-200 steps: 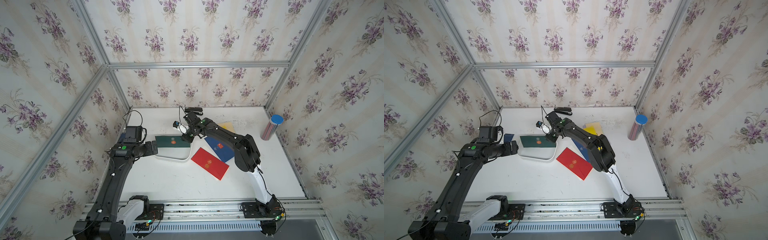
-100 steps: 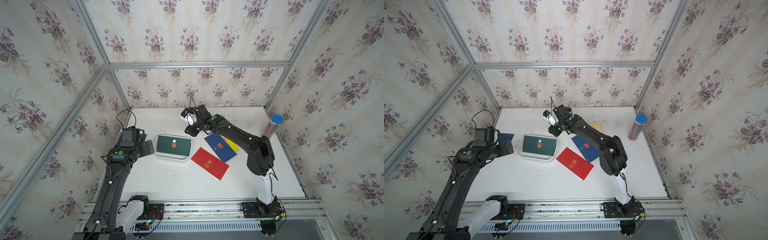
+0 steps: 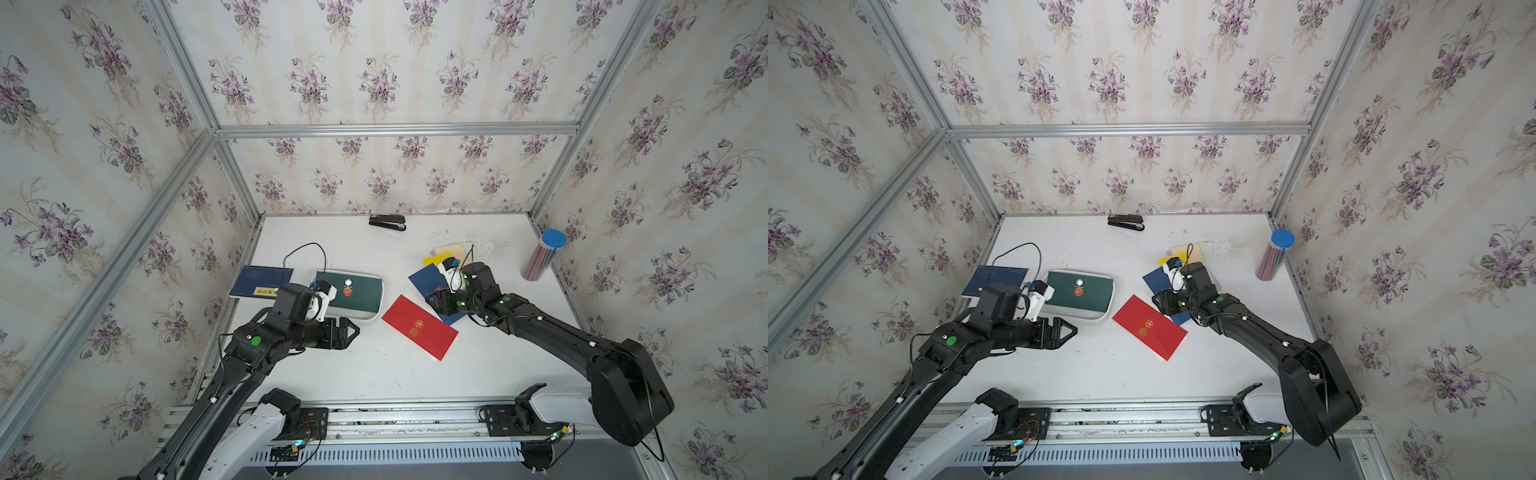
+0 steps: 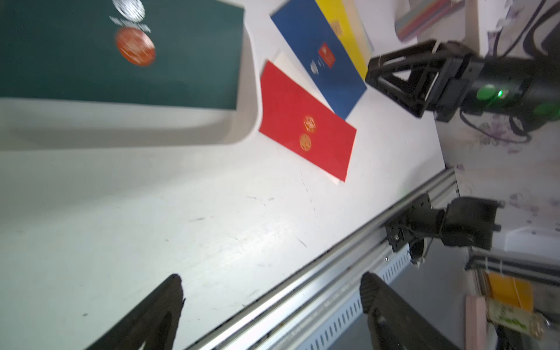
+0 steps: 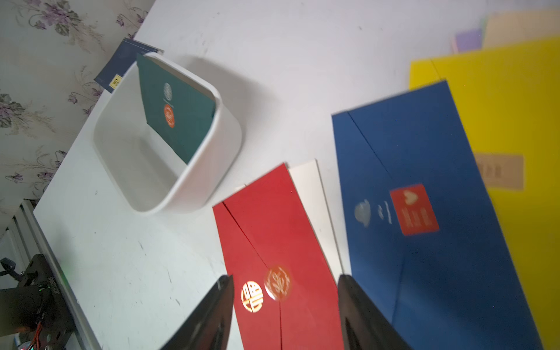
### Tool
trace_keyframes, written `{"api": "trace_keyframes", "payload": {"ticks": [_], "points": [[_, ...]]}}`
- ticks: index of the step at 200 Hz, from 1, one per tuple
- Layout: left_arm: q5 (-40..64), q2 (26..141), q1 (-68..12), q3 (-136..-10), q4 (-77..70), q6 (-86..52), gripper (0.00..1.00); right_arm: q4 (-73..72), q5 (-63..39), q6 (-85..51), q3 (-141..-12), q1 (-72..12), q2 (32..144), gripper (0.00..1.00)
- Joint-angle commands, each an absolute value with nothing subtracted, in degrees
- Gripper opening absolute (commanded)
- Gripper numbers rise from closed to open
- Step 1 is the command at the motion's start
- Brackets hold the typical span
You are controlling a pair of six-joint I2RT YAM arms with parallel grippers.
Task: Put the sealed envelopes into the storage box
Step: Pick up the envelope from the center of the board.
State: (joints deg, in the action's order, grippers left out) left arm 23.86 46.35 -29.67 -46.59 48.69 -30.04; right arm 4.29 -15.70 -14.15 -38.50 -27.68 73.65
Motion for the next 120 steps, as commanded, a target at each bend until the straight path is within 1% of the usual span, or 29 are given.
{"api": "trace_keyframes", "payload": {"ticks": [1, 12, 23, 50, 64, 75, 97, 120], "points": [[16.52, 49.31, -42.28, -41.84, 38.83, -45.53, 0.90, 0.64, -15.15, -19.73, -33.84, -25.91, 70.88, 0.60], [11.94, 53.35, -48.54, -40.75, 35.04, -50.15, 0.90, 1.08, -14.07, -20.39, -32.60, -25.75, 70.33, 0.61], [10.22, 59.12, -53.89, -41.23, 31.17, -52.05, 0.90, 1.46, -12.57, -21.60, -31.55, -25.15, 70.05, 0.61], [5.28, 74.40, -62.38, -50.97, 32.98, -52.58, 0.90, 0.96, -15.23, -23.77, -28.60, -21.55, 70.09, 0.61], [4.15, 79.74, -63.96, -55.08, 33.94, -51.90, 0.90, 1.66, -15.64, -23.68, -28.21, -20.60, 70.76, 0.61], [4.26, 83.33, -64.02, -55.80, 32.23, -52.12, 0.91, 1.76, -15.97, -23.73, -28.21, -20.59, 71.45, 0.61], [5.06, 87.54, -63.46, -56.36, 28.96, -52.86, 0.91, 1.59, -17.41, -24.07, -28.30, -20.63, 73.65, 0.60], [5.60, 91.31, -62.76, -58.13, 28.47, -52.52, 0.93, 0.87, -18.79, -24.51, -28.10, -20.57, 76.39, 0.59]]}}
